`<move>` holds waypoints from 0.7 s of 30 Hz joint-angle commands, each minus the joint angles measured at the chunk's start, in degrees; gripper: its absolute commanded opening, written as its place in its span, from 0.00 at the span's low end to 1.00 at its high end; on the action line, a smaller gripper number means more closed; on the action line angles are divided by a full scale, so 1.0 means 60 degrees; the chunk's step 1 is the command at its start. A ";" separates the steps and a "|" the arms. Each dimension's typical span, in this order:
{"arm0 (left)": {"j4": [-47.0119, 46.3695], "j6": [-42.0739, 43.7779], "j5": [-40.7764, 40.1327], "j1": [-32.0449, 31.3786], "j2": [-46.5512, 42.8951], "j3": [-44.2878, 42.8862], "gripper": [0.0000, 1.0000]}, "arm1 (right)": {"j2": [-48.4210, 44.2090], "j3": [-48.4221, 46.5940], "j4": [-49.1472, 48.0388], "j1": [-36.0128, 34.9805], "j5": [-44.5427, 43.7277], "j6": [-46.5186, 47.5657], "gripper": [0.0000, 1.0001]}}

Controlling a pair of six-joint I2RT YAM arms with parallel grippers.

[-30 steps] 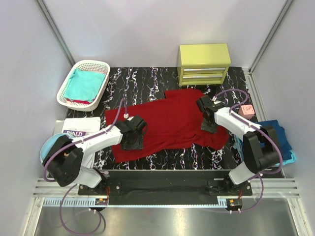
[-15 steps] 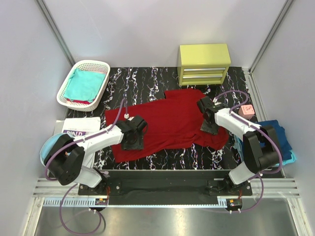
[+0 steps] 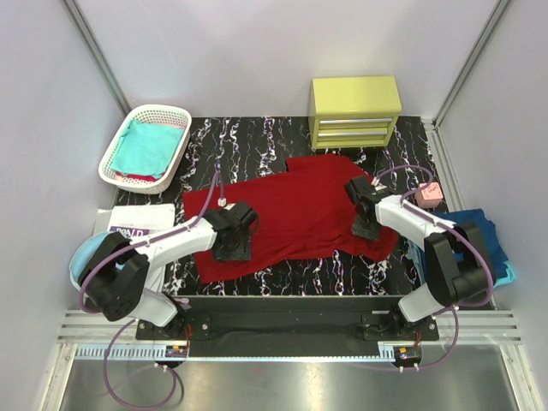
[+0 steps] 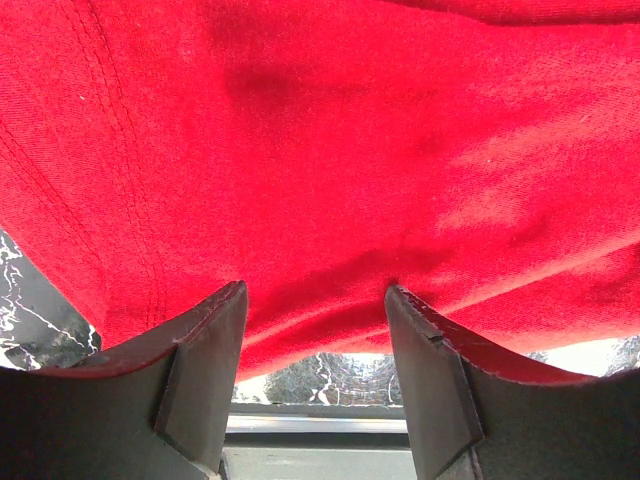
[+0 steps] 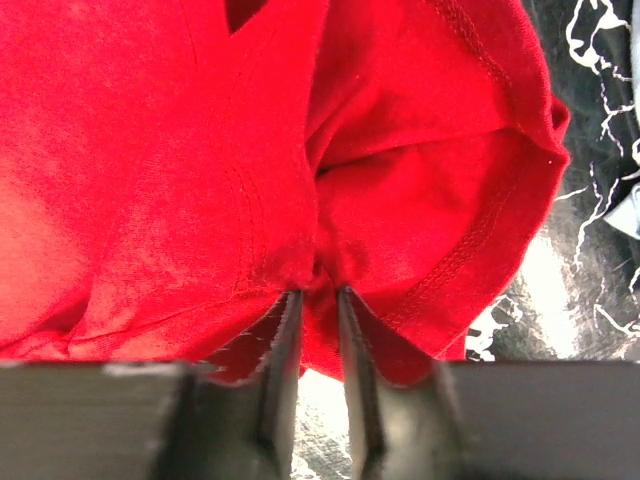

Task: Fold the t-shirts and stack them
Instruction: Fold the flattened tshirt in 1/3 of the way

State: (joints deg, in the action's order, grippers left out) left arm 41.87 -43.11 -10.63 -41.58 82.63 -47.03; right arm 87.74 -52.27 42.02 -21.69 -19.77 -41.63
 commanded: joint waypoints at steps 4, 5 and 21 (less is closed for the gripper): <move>-0.0210 -0.0036 0.0146 -0.0071 -0.0046 -0.0234 0.62 | -0.0664 -0.0077 -0.0134 0.0056 -0.0088 -0.0064 0.14; -0.0210 -0.0051 0.0146 -0.0086 -0.0032 -0.0248 0.62 | -0.0693 -0.0164 -0.0061 0.0056 -0.0161 -0.0079 0.09; -0.0196 -0.0182 0.0132 -0.0379 0.0130 -0.0410 0.62 | 0.0650 -0.3282 0.0511 0.0714 -0.0909 0.1049 0.00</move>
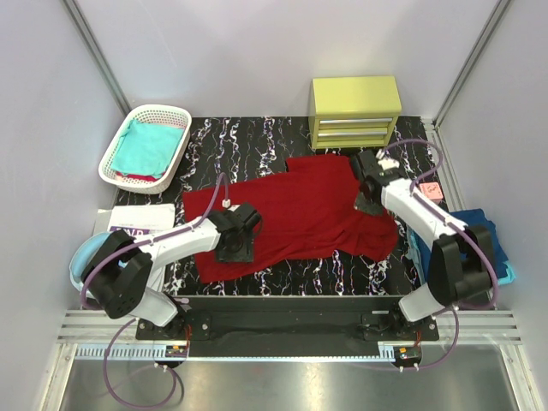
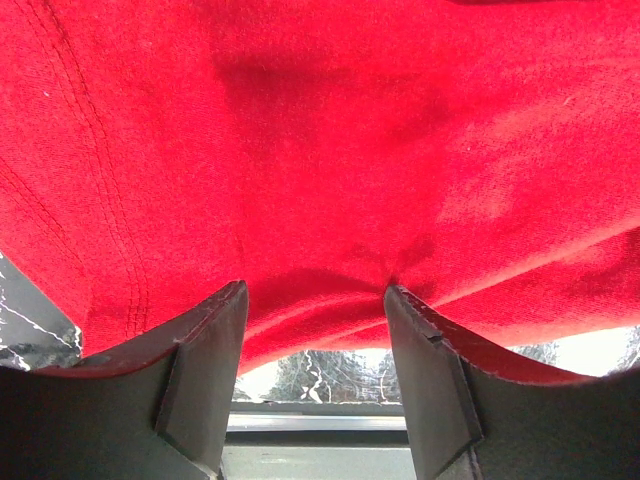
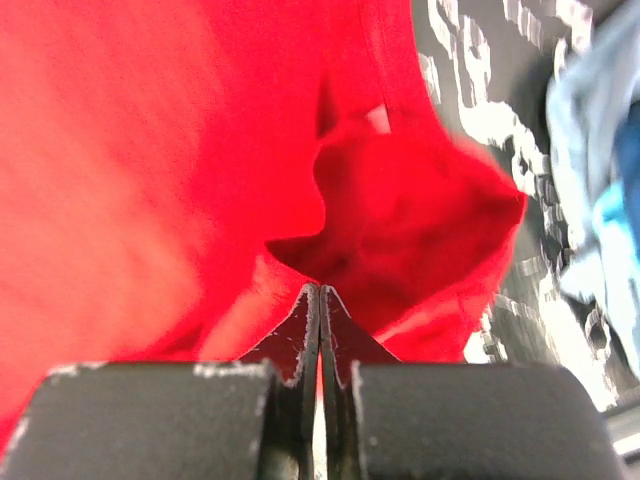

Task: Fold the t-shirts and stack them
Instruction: Fold the flattened tshirt in 1/3 of the way

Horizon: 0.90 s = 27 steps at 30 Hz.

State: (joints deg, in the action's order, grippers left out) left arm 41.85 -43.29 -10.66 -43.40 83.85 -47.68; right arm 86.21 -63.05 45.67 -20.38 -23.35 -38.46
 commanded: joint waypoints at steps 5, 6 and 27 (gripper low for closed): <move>-0.0148 -0.0329 0.0223 -0.0091 -0.0425 -0.0008 0.62 | 0.1962 -0.3420 -0.0097 0.0775 -0.0180 0.0579 0.00; -0.0163 -0.0358 0.0223 -0.0106 -0.0527 0.0036 0.62 | 0.2428 -0.3742 -0.0097 0.0775 -0.0180 0.0666 0.00; -0.0119 -0.0329 0.0487 -0.0150 -0.0455 -0.0124 0.61 | 0.6987 -0.6938 0.0137 0.0540 0.0904 0.1444 0.00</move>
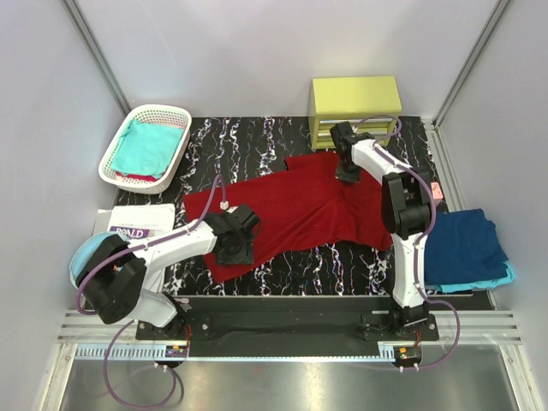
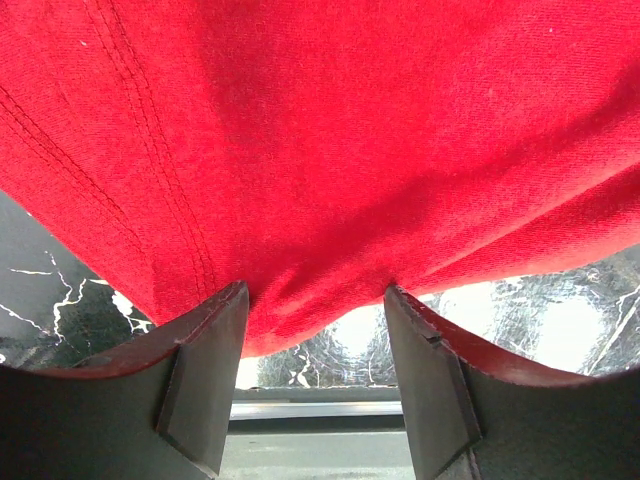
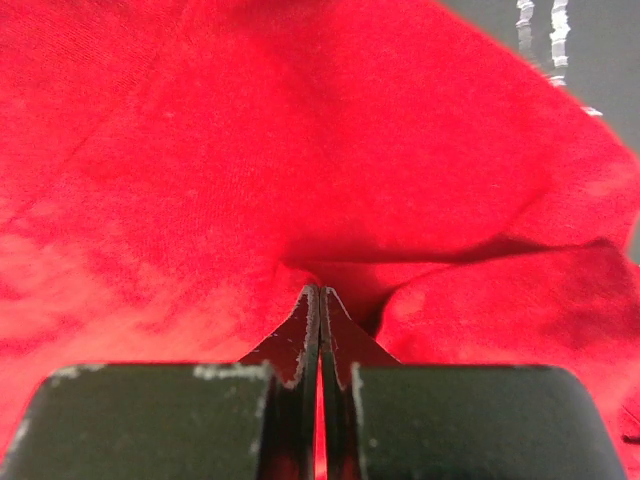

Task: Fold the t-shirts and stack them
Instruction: Fold the flattened tshirt in 1/3 of the way

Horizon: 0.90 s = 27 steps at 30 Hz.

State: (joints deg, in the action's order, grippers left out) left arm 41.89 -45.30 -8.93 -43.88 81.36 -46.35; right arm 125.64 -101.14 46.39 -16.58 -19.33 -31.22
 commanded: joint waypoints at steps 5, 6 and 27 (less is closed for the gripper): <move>0.0006 0.0020 0.0053 -0.0114 -0.0142 -0.0464 0.61 | 0.0346 -0.0765 0.0164 -0.0210 -0.0174 0.0194 0.21; 0.0049 0.0035 -0.0005 -0.0128 -0.0258 -0.0493 0.61 | 0.0140 -0.0707 0.0164 -0.0283 -0.0437 0.0223 0.30; 0.0387 0.0050 -0.0329 -0.0202 0.0471 -0.0800 0.60 | -0.6380 0.6484 0.0266 -0.1953 -0.0220 -0.1900 0.64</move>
State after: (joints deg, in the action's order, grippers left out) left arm 43.72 -44.49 -10.15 -44.82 81.19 -49.06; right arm 88.58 -67.96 46.57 -27.68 -22.85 -36.51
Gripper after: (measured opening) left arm 0.602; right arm 0.649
